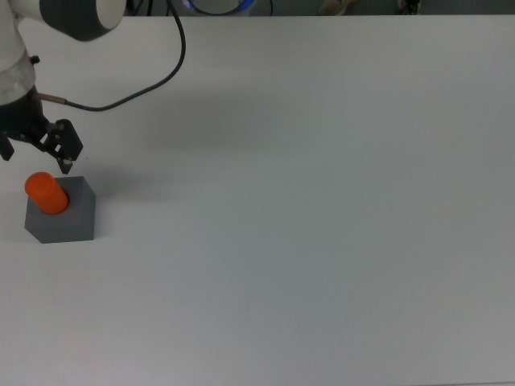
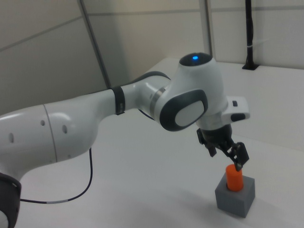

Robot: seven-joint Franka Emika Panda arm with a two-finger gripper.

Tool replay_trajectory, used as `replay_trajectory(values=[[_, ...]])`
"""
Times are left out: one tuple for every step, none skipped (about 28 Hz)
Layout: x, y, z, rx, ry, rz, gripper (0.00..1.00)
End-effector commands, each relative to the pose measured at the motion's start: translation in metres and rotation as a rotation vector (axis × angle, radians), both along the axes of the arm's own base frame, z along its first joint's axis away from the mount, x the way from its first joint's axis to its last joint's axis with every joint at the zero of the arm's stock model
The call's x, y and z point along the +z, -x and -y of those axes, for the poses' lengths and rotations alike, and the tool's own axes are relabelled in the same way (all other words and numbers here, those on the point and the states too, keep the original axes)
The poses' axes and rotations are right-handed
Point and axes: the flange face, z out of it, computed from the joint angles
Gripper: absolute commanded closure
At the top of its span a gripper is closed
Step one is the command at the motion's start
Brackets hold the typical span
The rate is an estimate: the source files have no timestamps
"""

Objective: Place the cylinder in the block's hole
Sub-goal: 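Open the gripper to release the cylinder in the hole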

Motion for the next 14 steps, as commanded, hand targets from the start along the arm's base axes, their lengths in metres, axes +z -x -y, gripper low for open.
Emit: replay_trajectory(values=[[0.026, 0.011, -0.023, 0.032, -0.002, -0.020, 0.00], [0.030, 0.013, -0.027, 0.040, 0.000, -0.026, 0.00], [0.037, 0.016, -0.037, 0.058, -0.001, -0.045, 0.00], [0.038, 0.017, -0.043, 0.067, -0.007, -0.058, 0.00], [0.038, 0.018, -0.049, 0.076, -0.014, -0.074, 0.00], [0.038, 0.019, -0.055, 0.085, -0.021, -0.089, 0.00], [0.041, 0.019, -0.067, 0.106, -0.035, -0.111, 0.00], [0.039, 0.019, -0.073, 0.119, -0.039, -0.129, 0.00], [0.038, 0.019, -0.079, 0.129, -0.039, -0.145, 0.00], [0.036, 0.019, -0.084, 0.140, -0.037, -0.159, 0.00], [0.035, 0.019, -0.090, 0.151, -0.034, -0.170, 0.00], [0.035, 0.017, -0.100, 0.170, -0.026, -0.179, 0.00], [0.034, 0.017, -0.104, 0.178, -0.022, -0.182, 0.00], [0.034, 0.016, -0.108, 0.184, -0.021, -0.182, 0.00]])
